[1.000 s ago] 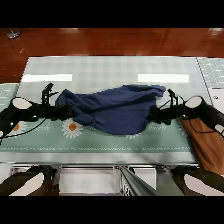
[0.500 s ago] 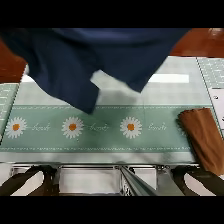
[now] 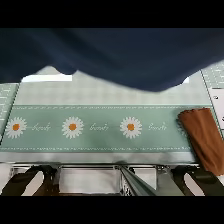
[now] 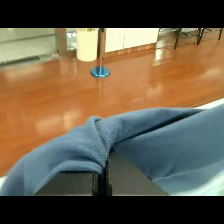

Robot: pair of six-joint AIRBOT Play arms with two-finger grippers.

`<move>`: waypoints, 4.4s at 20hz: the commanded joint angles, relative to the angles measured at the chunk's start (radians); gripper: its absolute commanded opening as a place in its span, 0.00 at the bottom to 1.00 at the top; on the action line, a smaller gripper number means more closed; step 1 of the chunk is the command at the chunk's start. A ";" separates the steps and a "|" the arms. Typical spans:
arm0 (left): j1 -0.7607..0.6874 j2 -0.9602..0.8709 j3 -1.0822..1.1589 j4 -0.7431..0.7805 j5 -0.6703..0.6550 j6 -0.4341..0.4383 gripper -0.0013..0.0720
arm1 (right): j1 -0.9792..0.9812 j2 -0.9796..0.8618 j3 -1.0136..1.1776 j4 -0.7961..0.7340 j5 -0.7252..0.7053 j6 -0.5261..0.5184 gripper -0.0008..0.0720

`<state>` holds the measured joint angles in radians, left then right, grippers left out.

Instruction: Fold the shirts.

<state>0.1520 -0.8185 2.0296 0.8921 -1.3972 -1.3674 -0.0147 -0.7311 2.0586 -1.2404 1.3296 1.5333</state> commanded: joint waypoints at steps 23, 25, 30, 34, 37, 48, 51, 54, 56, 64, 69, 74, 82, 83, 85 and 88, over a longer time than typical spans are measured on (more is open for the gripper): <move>-0.295 -0.521 -0.642 0.327 0.489 -0.054 0.05 | -0.001 -0.579 -0.735 0.243 -0.487 -0.090 0.05; -0.295 -0.560 -0.642 0.314 0.542 -0.126 0.05 | -0.001 -0.722 -0.666 0.269 -0.534 -0.086 0.05; -0.286 -0.591 -0.638 0.231 0.547 -0.138 0.84 | -0.029 -0.924 -0.505 0.328 -0.490 -0.019 0.89; -0.103 -0.586 -0.583 0.322 0.230 -0.119 0.97 | -0.205 -0.883 -0.441 0.179 -0.103 -0.038 0.86; 0.118 -0.560 -0.754 0.306 0.053 -0.100 0.97 | -0.338 -0.764 -0.564 -0.018 0.065 -0.082 0.86; 0.482 -0.355 -1.504 -0.155 0.206 0.200 0.97 | -0.405 -0.219 -1.463 0.255 -0.257 -0.133 0.86; 0.466 -0.367 -1.514 -0.261 0.304 0.295 0.97 | -0.405 -0.219 -1.493 0.267 -0.286 -0.132 0.86; 0.382 -0.388 -1.513 -0.302 0.386 0.327 0.89 | -0.405 -0.219 -1.493 0.267 -0.300 -0.127 0.86; 0.320 -0.413 -1.506 -0.302 0.412 0.327 0.11 | -0.405 -0.219 -1.493 0.264 -0.299 -0.125 0.86; 0.303 -0.415 -1.365 -0.301 0.318 0.327 0.05 | -0.256 -0.352 -1.495 0.275 -0.297 -0.096 0.86; 0.303 -0.415 -1.362 -0.301 0.310 0.326 0.05 | -0.145 -0.531 -1.398 0.356 -0.340 -0.098 0.86; 0.300 -0.415 -1.362 -0.302 0.280 0.281 0.05 | -0.037 -0.697 -1.241 0.385 -0.355 -0.069 0.59; 0.283 -0.342 -0.833 -0.382 0.107 0.200 0.05 | 0.010 -0.611 -0.657 0.290 -0.262 -0.032 0.05; 0.284 -0.325 -0.710 -0.384 0.130 0.169 0.05 | 0.010 -0.574 -0.514 0.276 -0.227 -0.026 0.05; 0.284 -0.285 -0.494 -0.383 0.198 0.095 0.05 | 0.040 -0.476 -0.311 0.168 -0.200 -0.012 0.05; 0.307 -0.211 -0.229 -0.243 0.143 0.057 0.05 | 0.061 -0.284 -0.191 0.026 -0.198 0.030 0.05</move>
<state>0.4454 -1.0897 1.5490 0.5499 -1.2369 -1.2438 0.0280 -1.1656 1.6951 -1.0660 1.1126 1.5215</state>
